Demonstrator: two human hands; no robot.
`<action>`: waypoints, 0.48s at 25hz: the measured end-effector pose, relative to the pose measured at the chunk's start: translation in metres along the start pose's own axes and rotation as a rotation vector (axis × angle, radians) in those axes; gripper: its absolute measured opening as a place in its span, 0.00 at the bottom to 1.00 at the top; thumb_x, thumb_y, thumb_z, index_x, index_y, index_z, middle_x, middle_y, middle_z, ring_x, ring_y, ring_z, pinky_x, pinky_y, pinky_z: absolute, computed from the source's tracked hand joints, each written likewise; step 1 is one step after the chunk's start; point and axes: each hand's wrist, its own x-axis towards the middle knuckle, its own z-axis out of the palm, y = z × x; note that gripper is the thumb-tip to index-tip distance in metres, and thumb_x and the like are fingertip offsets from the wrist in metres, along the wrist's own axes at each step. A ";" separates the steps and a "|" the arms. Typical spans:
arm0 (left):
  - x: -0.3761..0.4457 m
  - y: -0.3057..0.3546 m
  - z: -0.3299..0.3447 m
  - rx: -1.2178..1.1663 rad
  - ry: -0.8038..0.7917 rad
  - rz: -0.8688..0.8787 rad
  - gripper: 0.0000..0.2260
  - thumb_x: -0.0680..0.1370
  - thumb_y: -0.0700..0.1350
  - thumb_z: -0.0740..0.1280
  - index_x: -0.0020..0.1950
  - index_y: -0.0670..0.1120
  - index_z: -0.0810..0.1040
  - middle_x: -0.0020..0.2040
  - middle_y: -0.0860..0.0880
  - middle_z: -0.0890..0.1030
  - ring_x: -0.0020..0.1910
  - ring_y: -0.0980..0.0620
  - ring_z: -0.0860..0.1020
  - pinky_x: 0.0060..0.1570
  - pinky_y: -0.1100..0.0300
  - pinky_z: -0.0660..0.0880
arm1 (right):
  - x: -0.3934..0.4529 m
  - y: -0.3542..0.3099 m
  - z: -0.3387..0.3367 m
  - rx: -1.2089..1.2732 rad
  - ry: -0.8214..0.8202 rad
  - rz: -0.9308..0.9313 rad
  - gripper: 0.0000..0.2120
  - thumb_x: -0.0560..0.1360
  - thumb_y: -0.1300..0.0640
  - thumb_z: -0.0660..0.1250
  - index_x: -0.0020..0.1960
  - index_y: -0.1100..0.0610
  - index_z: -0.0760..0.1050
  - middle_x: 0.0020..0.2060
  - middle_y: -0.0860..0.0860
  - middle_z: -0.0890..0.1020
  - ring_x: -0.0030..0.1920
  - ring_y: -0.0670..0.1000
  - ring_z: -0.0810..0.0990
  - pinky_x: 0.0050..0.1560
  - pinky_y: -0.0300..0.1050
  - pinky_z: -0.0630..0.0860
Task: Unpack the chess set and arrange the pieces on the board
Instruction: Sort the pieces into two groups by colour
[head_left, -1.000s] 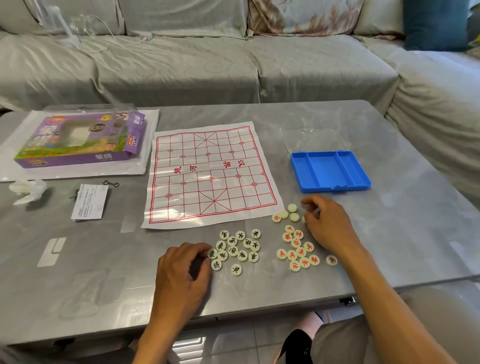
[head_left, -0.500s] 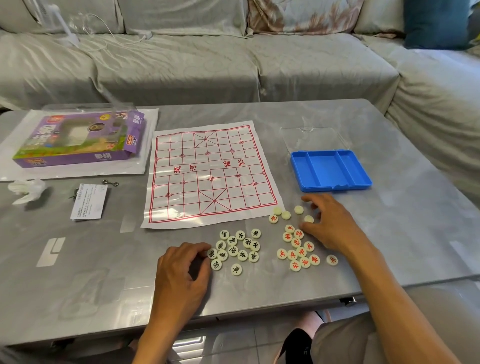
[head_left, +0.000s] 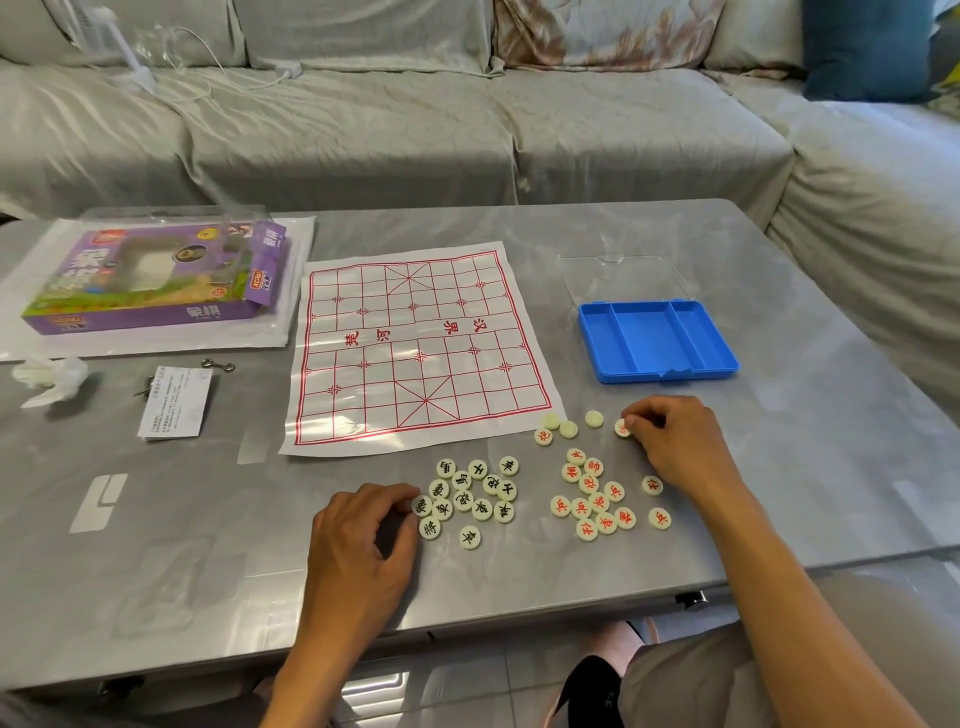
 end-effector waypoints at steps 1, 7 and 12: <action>0.000 0.000 0.000 0.001 0.000 -0.001 0.15 0.74 0.58 0.59 0.53 0.53 0.80 0.46 0.60 0.80 0.46 0.57 0.74 0.51 0.55 0.72 | 0.000 -0.001 0.001 0.000 0.016 -0.006 0.08 0.78 0.56 0.65 0.54 0.54 0.80 0.52 0.51 0.82 0.47 0.46 0.75 0.50 0.40 0.71; 0.000 0.000 0.001 0.006 0.003 0.001 0.16 0.74 0.58 0.59 0.53 0.53 0.80 0.46 0.60 0.79 0.46 0.58 0.74 0.51 0.58 0.69 | -0.002 -0.001 -0.002 -0.164 -0.024 0.001 0.06 0.78 0.55 0.65 0.53 0.52 0.78 0.52 0.50 0.80 0.46 0.46 0.74 0.48 0.40 0.71; 0.000 0.000 0.000 0.002 -0.001 -0.004 0.15 0.74 0.58 0.60 0.53 0.53 0.80 0.46 0.60 0.79 0.46 0.58 0.74 0.51 0.58 0.68 | -0.005 -0.010 0.011 -0.274 -0.116 -0.226 0.17 0.78 0.52 0.64 0.67 0.45 0.70 0.65 0.48 0.72 0.62 0.49 0.71 0.62 0.45 0.70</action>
